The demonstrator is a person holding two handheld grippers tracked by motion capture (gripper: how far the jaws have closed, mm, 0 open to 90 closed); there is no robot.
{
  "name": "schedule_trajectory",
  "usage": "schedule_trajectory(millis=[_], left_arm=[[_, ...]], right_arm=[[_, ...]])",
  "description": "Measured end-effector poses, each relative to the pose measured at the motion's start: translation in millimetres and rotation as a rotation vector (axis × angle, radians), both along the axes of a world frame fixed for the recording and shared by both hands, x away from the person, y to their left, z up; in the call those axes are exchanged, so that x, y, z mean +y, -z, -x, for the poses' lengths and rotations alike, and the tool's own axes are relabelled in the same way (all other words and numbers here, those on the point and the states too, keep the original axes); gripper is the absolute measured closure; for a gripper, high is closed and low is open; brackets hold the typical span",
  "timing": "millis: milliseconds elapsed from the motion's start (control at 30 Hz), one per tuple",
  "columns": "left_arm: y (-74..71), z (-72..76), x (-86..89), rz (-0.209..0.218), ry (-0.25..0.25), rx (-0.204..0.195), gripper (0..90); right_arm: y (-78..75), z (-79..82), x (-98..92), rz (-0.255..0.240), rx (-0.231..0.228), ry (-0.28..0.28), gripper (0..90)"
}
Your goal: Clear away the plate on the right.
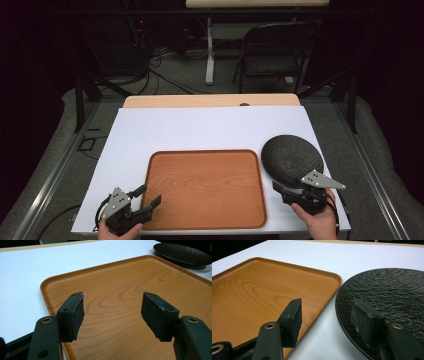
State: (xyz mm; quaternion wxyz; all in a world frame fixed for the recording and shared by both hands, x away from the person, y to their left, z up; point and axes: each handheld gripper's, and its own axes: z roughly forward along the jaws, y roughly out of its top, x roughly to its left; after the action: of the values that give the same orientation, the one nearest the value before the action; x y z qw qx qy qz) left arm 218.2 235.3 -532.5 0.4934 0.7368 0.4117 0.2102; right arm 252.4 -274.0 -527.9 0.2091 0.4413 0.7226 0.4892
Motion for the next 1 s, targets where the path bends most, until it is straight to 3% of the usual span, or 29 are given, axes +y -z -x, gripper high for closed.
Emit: schedule_trajectory(millis=[367, 800, 1000], left_arm=[[0.1, -1.2, 0.1, 0.007, 0.001, 0.017, 34.5], [0.4, 1.0, 1.7, 0.013, -0.006, 0.031, 34.4], [0.4, 1.1, 1.8, 0.006, -0.009, 0.04, 34.4]], right_arm=[[-1.9, 0.4, -3.9, -0.027, -0.007, 0.009, 41.5], [-2.5, -7.7, -25.1, -0.064, 0.023, 0.078, 40.8], [-13.7, -17.6, -40.3, -0.04, 0.047, 0.138, 39.5]])
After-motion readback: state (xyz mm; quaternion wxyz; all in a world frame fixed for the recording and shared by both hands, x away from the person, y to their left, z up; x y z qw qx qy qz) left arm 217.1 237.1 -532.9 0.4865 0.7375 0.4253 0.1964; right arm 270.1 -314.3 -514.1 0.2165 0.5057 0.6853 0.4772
